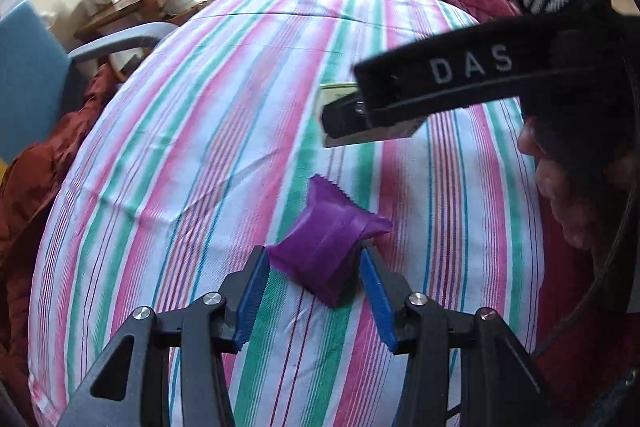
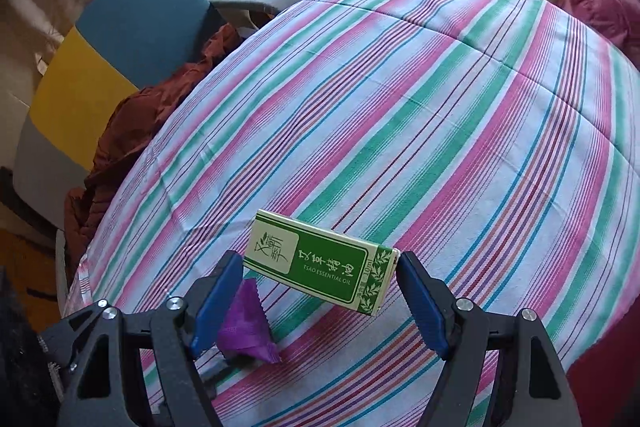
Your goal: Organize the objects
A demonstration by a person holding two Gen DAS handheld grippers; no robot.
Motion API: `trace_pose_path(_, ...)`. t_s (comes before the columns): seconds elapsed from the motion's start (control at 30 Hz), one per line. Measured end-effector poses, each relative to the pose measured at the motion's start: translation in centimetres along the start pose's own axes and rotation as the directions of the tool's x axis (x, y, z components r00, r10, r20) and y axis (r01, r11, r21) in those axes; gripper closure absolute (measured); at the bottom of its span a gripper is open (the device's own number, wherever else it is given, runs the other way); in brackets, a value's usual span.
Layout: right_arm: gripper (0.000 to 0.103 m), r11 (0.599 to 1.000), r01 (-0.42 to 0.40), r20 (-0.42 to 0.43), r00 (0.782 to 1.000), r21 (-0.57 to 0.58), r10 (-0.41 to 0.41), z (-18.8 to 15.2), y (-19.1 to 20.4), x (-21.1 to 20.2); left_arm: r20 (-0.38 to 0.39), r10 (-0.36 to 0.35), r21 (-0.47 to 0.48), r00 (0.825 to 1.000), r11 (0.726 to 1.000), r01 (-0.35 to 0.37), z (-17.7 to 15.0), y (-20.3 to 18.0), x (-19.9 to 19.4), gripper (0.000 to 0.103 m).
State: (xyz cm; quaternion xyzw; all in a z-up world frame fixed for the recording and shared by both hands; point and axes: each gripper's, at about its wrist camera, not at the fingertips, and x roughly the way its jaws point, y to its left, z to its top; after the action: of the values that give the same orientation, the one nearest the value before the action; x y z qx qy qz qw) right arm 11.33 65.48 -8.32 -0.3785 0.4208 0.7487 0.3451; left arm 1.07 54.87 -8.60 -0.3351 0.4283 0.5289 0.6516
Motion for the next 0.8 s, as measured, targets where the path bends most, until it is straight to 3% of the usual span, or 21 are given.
trace_pose_path(0.13,0.024,1.000,-0.003,-0.004,1.000,-0.005,0.003,0.0,0.0,0.2,-0.018,-0.011,0.047,1.000,0.999,0.012,1.1,-0.4,1.4,0.055)
trace_pose_path(0.27,0.024,1.000,0.000,-0.014,1.000,0.000,0.000,-0.1,-0.2,0.4,-0.007,-0.080,-0.040,0.997,0.996,0.080,1.7,0.3,2.5,0.057)
trace_pose_path(0.43,0.025,1.000,-0.006,-0.039,0.999,-0.019,0.006,-0.1,0.3,1.1,0.044,-0.058,-0.106,0.997,0.992,0.062,0.7,0.3,1.7,0.071)
trace_pose_path(0.53,0.026,0.996,-0.068,-0.101,0.993,-0.049,0.063,-0.7,1.1,1.8,0.066,-0.045,-0.163,0.997,0.985,0.056,-0.8,0.6,0.8,0.071)
trace_pose_path(0.7,0.026,0.995,-0.084,-0.092,0.993,-0.061,0.078,-1.1,1.5,1.5,0.091,-0.019,-0.204,0.996,0.978,0.037,-2.5,1.1,-1.1,0.061)
trace_pose_path(0.8,0.026,0.997,-0.061,-0.080,0.995,-0.046,0.057,-0.7,1.3,1.7,0.093,-0.087,-0.291,0.992,0.950,0.111,-2.7,1.8,-1.3,0.061)
